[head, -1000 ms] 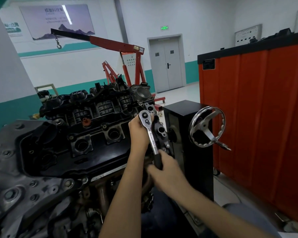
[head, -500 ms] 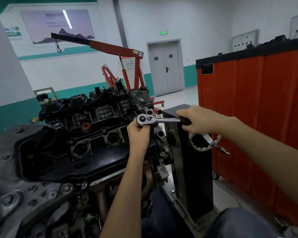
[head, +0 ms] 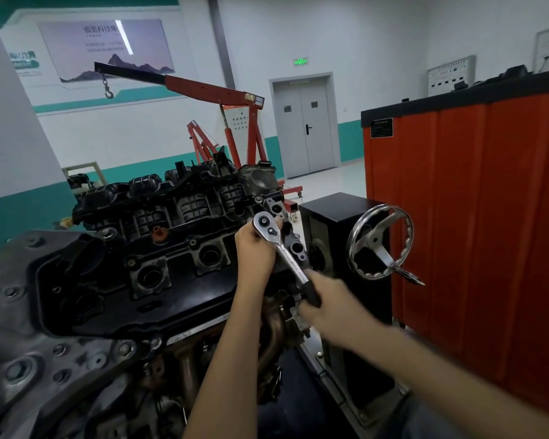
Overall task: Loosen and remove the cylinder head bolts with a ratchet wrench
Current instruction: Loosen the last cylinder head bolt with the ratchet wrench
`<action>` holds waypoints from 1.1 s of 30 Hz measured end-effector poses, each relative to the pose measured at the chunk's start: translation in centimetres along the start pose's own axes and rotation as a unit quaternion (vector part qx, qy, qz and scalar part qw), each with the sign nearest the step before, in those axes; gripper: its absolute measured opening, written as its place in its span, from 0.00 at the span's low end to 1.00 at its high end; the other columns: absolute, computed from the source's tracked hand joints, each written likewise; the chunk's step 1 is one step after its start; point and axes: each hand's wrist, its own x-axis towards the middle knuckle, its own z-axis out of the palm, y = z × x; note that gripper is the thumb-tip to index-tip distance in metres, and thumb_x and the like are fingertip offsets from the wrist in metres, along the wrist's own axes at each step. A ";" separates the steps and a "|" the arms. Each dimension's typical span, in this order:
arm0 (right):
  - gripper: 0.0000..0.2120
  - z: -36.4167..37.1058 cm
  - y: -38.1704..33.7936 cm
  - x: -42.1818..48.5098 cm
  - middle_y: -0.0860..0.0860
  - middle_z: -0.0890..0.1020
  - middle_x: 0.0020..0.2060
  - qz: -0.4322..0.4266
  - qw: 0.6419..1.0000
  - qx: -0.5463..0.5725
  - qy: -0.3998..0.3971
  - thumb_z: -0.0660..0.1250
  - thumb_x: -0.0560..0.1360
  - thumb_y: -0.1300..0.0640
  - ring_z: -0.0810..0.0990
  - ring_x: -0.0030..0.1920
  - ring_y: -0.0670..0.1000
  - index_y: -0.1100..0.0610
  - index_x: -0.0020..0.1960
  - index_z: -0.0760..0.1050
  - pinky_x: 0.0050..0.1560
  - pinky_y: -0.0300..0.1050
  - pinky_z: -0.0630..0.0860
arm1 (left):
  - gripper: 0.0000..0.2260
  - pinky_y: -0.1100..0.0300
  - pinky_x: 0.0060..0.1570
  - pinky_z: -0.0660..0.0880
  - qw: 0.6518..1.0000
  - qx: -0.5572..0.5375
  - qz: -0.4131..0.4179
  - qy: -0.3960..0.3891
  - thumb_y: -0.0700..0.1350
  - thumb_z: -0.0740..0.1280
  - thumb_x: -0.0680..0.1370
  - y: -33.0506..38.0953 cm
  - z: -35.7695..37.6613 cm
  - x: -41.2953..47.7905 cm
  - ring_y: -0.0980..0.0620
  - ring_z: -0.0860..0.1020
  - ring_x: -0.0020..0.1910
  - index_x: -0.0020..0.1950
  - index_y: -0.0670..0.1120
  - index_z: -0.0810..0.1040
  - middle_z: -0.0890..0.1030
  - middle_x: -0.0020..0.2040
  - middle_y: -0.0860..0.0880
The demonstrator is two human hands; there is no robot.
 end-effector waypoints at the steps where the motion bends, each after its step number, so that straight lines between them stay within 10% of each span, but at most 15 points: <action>1: 0.12 -2.5 0.4 0.5 0.48 0.74 0.31 -0.010 0.998 -0.047 -0.042 0.65 0.72 0.66 0.72 0.26 0.41 0.48 0.43 0.71 0.26 0.36 0.68 | 0.22 0.70 0.35 0.67 1.000 0.018 0.012 -0.008 0.37 0.68 0.77 0.1 0.0 -0.1 0.65 0.69 0.29 0.26 0.58 0.74 0.72 0.25 0.61; 8: 0.05 -11.8 -1.3 7.2 0.42 0.72 0.30 -0.123 0.897 -0.419 -0.064 0.65 0.75 0.59 0.71 0.29 0.38 0.52 0.50 0.71 0.27 0.29 0.65 | 0.14 0.73 0.34 0.67 0.999 0.026 0.026 0.020 0.36 0.66 0.76 0.7 0.3 -0.5 0.66 0.72 0.31 0.37 0.54 0.80 0.78 0.29 0.61; 12: 0.10 -6.9 0.9 3.0 0.47 0.73 0.31 -0.047 0.968 -0.247 -0.007 0.65 0.74 0.62 0.73 0.28 0.44 0.49 0.41 0.67 0.27 0.31 0.65 | 0.11 0.66 0.33 0.65 0.998 0.046 0.023 0.040 0.31 0.63 0.75 -0.1 0.5 -0.5 0.61 0.68 0.31 0.34 0.41 0.76 0.75 0.30 0.53; 20: 0.08 5.6 -1.7 -1.1 0.48 0.72 0.27 0.025 0.986 0.145 0.080 0.62 0.71 0.66 0.70 0.24 0.42 0.54 0.41 0.70 0.26 0.32 0.65 | 0.27 0.71 0.31 0.61 0.997 0.057 0.039 0.022 0.33 0.66 0.77 0.2 0.5 -0.3 0.64 0.64 0.27 0.26 0.61 0.73 0.68 0.23 0.61; 28: 0.10 -10.0 0.3 4.2 0.47 0.75 0.31 -0.059 0.961 -0.248 -0.109 0.65 0.74 0.65 0.75 0.26 0.39 0.50 0.45 0.71 0.27 0.31 0.69 | 0.18 0.68 0.31 0.64 0.998 0.060 0.026 0.008 0.32 0.62 0.75 0.7 0.6 -0.5 0.61 0.66 0.29 0.30 0.50 0.74 0.73 0.28 0.52; 33: 0.05 -10.9 -1.1 6.7 0.44 0.72 0.30 -0.123 0.902 -0.411 -0.052 0.65 0.75 0.59 0.72 0.29 0.41 0.53 0.50 0.71 0.28 0.33 0.63 | 0.12 0.70 0.31 0.64 0.998 0.036 0.000 0.045 0.34 0.62 0.76 0.2 0.2 -0.4 0.65 0.67 0.28 0.36 0.45 0.76 0.74 0.27 0.59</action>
